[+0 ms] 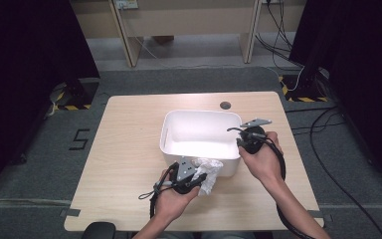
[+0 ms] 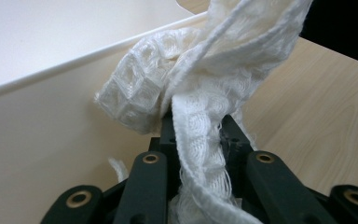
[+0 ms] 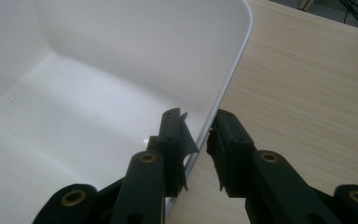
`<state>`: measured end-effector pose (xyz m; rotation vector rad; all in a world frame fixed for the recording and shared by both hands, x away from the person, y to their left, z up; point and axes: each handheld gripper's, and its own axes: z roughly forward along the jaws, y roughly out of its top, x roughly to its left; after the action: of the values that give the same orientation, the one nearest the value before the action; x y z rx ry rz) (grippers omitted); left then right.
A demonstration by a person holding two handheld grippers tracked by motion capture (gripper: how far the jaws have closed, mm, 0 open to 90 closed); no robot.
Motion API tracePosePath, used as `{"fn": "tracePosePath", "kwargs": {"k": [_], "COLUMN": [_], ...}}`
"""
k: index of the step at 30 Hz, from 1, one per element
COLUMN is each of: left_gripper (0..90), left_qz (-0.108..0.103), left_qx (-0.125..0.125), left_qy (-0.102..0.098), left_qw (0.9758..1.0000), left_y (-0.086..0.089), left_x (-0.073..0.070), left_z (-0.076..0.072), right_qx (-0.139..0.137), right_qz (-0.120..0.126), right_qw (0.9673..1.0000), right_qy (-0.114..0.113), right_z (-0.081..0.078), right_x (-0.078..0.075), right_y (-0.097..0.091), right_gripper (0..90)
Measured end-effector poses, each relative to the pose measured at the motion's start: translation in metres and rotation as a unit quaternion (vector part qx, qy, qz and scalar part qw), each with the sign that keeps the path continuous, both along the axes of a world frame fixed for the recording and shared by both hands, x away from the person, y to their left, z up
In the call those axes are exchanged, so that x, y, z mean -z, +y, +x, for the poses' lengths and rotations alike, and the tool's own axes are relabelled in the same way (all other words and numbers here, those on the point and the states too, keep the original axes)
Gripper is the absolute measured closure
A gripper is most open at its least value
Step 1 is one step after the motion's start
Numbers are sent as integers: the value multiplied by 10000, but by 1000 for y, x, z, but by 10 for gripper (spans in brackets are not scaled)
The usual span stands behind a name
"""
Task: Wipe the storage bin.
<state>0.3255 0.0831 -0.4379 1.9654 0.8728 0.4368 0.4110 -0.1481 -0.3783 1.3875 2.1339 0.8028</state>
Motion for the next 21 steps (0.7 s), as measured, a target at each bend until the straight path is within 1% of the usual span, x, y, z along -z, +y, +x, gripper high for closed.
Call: {"fn": "tracePosePath", "kwargs": {"k": [7,13,14,21], "left_gripper": [755,755,755,755], "left_qz": [41,63,94,95], "left_qx": [8,10,26,26], "left_qy": [16,7,4,96], "left_qw": [10000,10000,10000,9999], "left_y": [-4,-4,-4,-6], "left_x": [7,9,9,17], "left_z": [0,1,1,3], "right_qx": [3,-1,0,6], "right_qz": [2,-2,-2,-4], "right_qw": [10000,10000,10000,10000], "right_qy": [4,-1,0,6], "right_z": [0,0,0,0], "right_x": [0,0,0,0], "right_y": [0,0,0,0], "right_gripper": [743,743,743,743]}}
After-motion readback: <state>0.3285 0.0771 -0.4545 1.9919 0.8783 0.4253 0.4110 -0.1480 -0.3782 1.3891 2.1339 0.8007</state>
